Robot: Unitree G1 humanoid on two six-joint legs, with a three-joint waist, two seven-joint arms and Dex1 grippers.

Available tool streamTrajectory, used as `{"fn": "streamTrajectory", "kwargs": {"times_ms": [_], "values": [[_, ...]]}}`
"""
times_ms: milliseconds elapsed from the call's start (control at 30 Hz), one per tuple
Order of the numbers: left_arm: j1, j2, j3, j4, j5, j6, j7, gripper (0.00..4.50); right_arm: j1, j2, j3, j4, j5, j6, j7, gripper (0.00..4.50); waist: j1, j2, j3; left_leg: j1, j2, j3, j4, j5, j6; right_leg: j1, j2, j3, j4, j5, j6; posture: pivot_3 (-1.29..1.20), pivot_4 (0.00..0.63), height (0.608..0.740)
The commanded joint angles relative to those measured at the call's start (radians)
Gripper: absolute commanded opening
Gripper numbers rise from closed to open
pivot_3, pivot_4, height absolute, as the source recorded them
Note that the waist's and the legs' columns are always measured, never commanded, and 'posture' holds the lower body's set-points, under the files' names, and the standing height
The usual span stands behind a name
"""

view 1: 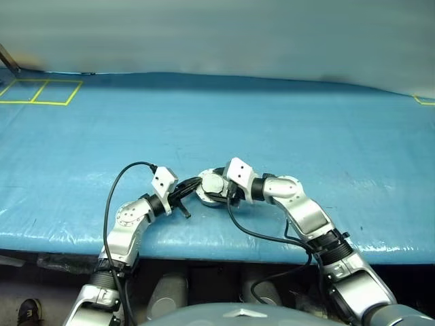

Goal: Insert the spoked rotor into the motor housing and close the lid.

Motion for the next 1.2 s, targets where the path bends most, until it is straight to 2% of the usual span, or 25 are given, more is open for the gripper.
{"fn": "streamTrajectory", "kwargs": {"times_ms": [33,467,600,667,900,1033,1200], "values": [[0.038,0.004,-0.018,0.029,0.024,0.03,0.007,0.0,0.014,-0.008,-0.004,0.016,-0.015,0.014,-0.006,4.45,0.001,0.0,0.0,0.0,0.0,0.0,-0.001,0.0,0.0,0.0,0.0,0.0,-0.001,0.0,0.0,0.0,0.15,0.74],[0.062,0.01,-0.008,0.003,-0.006,0.041,-0.01,0.0,0.02,-0.001,-0.009,0.036,-0.029,-0.009,-0.024,4.45,0.003,0.0,0.0,-0.001,0.0,0.0,-0.003,0.0,-0.001,0.0,0.0,-0.001,-0.006,0.0,0.0,0.0,0.15,0.74],[0.057,0.008,-0.01,0.01,0.002,0.037,-0.008,0.0,0.024,0.013,-0.044,0.009,0.002,-0.003,-0.039,4.45,0.004,0.0,0.0,-0.001,0.0,0.0,-0.004,0.0,0.0,0.0,0.0,-0.001,-0.007,0.0,0.0,0.0,0.15,0.74],[0.055,0.006,-0.013,0.01,0.005,0.035,-0.005,0.0,0.034,0.016,-0.087,-0.05,0.058,0.02,-0.029,4.45,0.006,0.0,0.0,-0.002,0.0,0.0,-0.004,0.0,0.0,0.0,0.0,-0.001,-0.007,0.0,0.0,0.0,0.15,0.74],[0.057,-0.008,-0.021,0.018,0.013,0.022,0.002,0.0,0.112,0.02,-0.319,-0.268,0.414,0.194,0.021,4.45,0.009,0.0,0.001,-0.009,-0.001,-0.002,-0.005,0.0,0.001,0.0,0.0,-0.002,-0.011,0.001,0.002,0.0,0.15,0.74],[0.057,-0.011,-0.022,0.022,0.013,0.017,0.002,0.0,0.158,0.001,-0.409,-0.272,0.503,0.305,-0.028,4.45,0.01,0.0,0.001,-0.009,-0.001,-0.002,-0.005,0.0,0.002,0.0,0.0,-0.003,-0.012,0.001,0.002,0.0,0.15,0.74],[0.054,-0.016,-0.023,0.024,0.012,0.008,0.004,0.0,0.193,0.042,-0.499,-0.181,0.644,0.516,-0.119,4.45,0.009,0.001,0.001,-0.009,0.0,-0.001,-0.005,0.0,0.002,0.0,0.0,-0.003,-0.012,0.001,0.002,0.0,0.15,0.74]]}}
